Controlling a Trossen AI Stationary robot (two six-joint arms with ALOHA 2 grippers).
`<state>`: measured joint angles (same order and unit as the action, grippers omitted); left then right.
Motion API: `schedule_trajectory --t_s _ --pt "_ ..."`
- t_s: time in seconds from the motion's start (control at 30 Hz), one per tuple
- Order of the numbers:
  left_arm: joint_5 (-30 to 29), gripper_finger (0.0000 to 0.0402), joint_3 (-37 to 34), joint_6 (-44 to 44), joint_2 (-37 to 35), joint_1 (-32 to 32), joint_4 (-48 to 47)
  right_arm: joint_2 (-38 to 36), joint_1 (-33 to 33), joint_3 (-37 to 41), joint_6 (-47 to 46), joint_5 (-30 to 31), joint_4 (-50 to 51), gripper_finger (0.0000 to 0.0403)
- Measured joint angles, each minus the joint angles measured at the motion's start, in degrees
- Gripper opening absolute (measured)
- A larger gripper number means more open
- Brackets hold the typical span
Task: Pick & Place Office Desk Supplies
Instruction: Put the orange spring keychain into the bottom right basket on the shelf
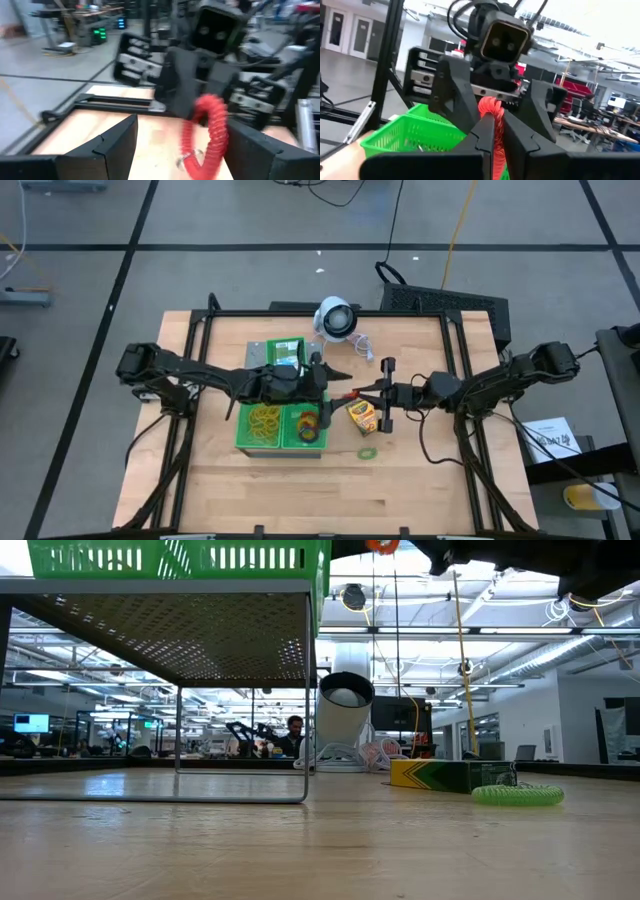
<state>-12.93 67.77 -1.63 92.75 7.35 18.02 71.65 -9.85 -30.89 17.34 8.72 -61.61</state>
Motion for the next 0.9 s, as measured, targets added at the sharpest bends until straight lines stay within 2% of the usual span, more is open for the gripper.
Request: schedule_trajectory --t_s 0.1,0.2,0.5,0.67,0.77,0.9 --pt "-1.6 0.0267 0.0 1.4 0.0 0.0 -0.6 0.0 0.0 0.0 0.3 0.3 0.9 0.0011" --pt "-1.7 0.0248 0.0 1.8 0.0 0.1 -1.8 -0.1 0.0 0.0 1.1 0.2 0.9 0.0011" --pt "-1.0 0.0097 0.0 1.8 0.0 0.1 -2.6 -0.3 0.0 0.0 1.4 0.2 1.6 0.0012" --pt "1.9 0.0023 0.0 3.1 -0.5 0.1 -2.8 -0.4 0.0 0.0 1.4 0.2 2.6 0.0039" --pt "3.9 0.0016 -0.2 3.0 -2.3 0.0 -4.9 -1.3 0.0 -0.1 -0.9 0.3 6.6 0.0072" --pt "4.3 0.0043 0.0 1.3 -7.2 0.5 -8.6 -3.5 0.0 0.1 -5.5 0.4 14.1 0.0114"
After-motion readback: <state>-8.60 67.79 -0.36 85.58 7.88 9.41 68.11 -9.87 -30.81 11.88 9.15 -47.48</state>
